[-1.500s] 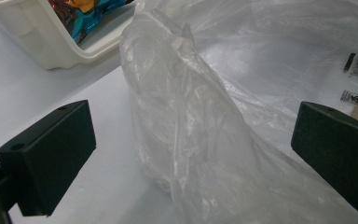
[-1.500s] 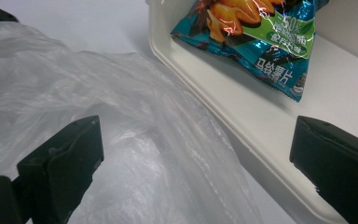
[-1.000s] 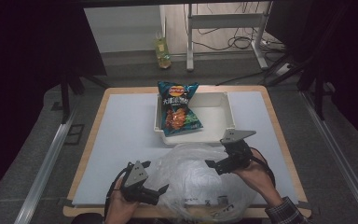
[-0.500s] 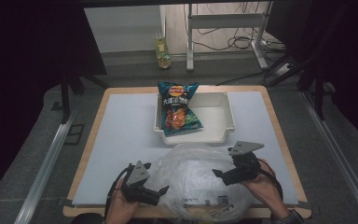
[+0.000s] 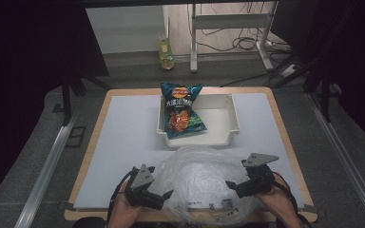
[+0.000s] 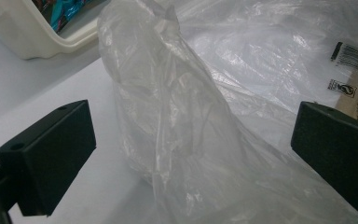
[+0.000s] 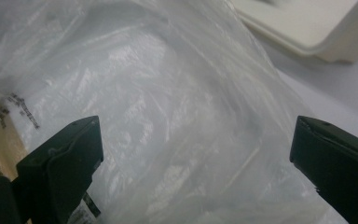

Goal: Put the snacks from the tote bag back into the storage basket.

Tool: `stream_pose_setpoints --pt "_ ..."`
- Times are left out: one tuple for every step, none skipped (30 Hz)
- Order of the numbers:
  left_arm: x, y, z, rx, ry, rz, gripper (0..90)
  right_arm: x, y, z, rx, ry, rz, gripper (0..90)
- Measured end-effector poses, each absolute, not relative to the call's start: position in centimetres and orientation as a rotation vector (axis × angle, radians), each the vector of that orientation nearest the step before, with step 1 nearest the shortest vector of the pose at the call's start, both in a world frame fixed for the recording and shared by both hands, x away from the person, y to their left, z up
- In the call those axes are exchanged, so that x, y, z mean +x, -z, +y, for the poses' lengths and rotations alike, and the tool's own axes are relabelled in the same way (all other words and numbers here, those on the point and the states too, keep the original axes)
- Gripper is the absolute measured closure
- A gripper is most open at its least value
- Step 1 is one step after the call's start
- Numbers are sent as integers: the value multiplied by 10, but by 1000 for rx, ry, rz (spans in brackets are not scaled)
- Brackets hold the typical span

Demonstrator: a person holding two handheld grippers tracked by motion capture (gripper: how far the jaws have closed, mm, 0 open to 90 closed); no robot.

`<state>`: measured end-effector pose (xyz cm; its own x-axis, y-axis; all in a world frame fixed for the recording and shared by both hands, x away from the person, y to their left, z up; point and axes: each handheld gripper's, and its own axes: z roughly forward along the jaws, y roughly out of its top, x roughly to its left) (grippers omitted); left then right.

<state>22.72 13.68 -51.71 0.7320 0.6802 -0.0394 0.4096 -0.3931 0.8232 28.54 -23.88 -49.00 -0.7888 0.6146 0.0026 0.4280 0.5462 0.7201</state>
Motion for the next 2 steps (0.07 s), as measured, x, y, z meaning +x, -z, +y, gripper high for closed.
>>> stream_pose_setpoints --pt "227 517 137 2038 -384 827 0 286 491 -240 883 -1078 2536 27" --pt "228 517 137 2037 -386 828 0 286 492 -241 889 -1081 2536 27"
